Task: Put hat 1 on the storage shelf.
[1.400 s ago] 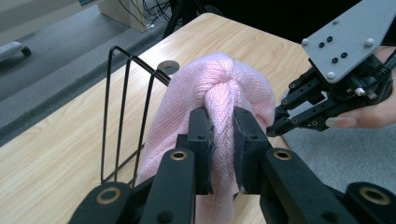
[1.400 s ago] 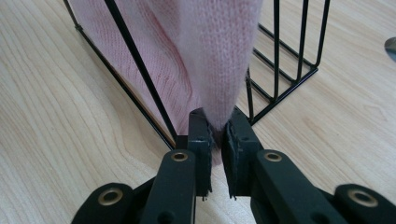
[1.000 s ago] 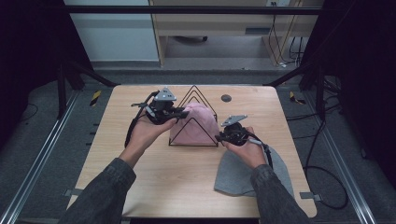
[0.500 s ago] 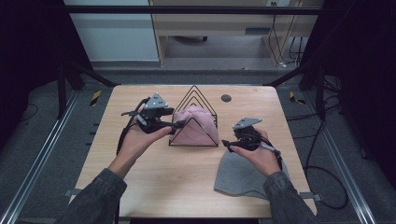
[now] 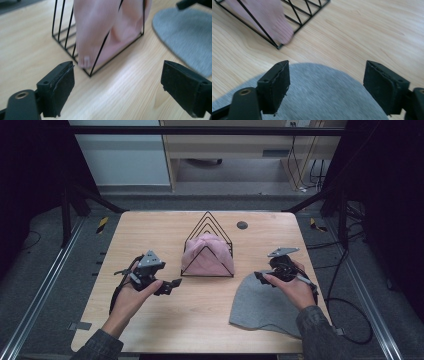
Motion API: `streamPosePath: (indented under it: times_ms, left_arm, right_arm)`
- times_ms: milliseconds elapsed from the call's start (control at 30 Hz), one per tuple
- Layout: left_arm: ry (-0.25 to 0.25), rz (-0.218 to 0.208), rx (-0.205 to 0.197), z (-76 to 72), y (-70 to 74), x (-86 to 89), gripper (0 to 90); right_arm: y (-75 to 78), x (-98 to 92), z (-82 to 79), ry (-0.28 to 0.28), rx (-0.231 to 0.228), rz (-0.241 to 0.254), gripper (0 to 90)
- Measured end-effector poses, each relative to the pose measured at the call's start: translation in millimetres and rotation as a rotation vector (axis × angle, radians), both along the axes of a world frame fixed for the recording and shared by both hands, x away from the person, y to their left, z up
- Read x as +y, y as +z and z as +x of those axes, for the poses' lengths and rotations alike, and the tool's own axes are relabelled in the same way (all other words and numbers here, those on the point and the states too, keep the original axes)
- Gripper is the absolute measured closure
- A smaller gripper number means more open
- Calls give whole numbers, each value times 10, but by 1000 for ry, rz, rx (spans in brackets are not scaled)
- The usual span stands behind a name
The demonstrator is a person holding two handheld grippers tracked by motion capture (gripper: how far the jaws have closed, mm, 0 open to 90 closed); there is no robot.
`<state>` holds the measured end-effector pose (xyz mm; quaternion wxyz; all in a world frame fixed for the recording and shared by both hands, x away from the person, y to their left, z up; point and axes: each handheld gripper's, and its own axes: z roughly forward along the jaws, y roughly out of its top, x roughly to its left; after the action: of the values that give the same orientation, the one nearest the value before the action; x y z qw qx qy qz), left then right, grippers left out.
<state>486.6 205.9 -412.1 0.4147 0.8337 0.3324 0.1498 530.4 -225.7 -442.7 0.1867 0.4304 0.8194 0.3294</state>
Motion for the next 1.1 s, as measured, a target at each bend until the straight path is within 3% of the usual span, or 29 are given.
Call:
streamPosePath:
  times_ms: [133, 200, 267, 567, 667, 1100]
  left_arm:
    - [23, -8, 31, -28, -142, 118, 102]
    - [38, 34, 44, -59, -250, 204, 96]
    - [40, 23, 63, -90, -295, 252, 96]
    - [84, 41, 89, -220, -426, 507, 96]
    - [93, 69, 92, -236, -451, 557, 96]
    - [88, 98, 105, -210, -480, 536, 97]
  right_arm:
    - [-6, -144, -13, -27, 24, -13, 293]
    - [-8, -224, -10, -44, 35, -16, 325]
    - [-14, -323, -3, -65, 49, -15, 349]
    - [-124, -689, 2, -140, 119, -15, 417]
    - [-158, -731, 9, -149, 150, -18, 421]
    - [-347, -727, 59, -164, 241, -33, 367]
